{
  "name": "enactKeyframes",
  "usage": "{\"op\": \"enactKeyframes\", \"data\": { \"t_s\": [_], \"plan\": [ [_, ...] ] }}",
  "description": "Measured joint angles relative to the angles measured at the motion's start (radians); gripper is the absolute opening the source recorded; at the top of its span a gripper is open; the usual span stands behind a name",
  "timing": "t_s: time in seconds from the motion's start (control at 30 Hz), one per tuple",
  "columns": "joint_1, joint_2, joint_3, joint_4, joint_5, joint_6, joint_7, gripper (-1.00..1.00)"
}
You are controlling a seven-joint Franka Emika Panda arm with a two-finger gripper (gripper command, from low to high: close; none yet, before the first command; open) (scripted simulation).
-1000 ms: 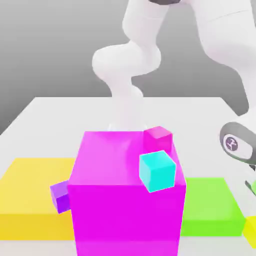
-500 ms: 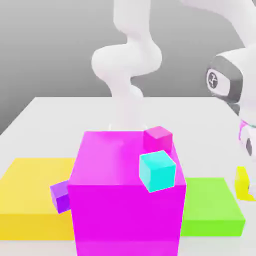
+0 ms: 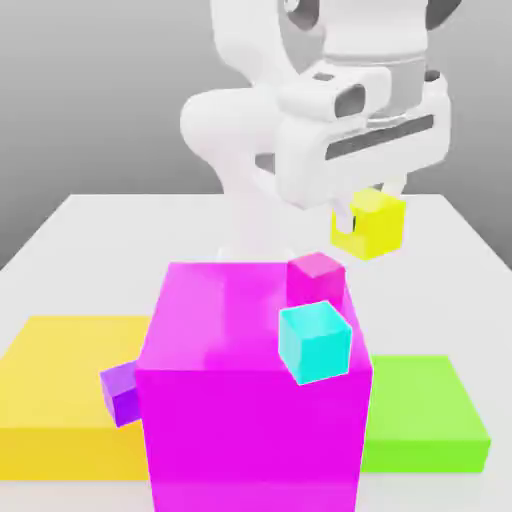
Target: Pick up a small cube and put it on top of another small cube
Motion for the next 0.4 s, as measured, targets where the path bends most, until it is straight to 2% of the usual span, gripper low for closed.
{"op": "enactKeyframes", "data": {
  "t_s": [0.13, 0.17, 0.4],
  "plan": [
    [-0.028, 0.009, 0.009, -0.093, -0.014, 0.104, 0.046, -1.00],
    [-0.030, 0.021, 0.011, -0.117, -0.014, 0.140, 0.047, 1.00],
    [-0.031, 0.022, 0.011, -0.122, -0.019, 0.147, 0.050, 1.00]
  ]
}}
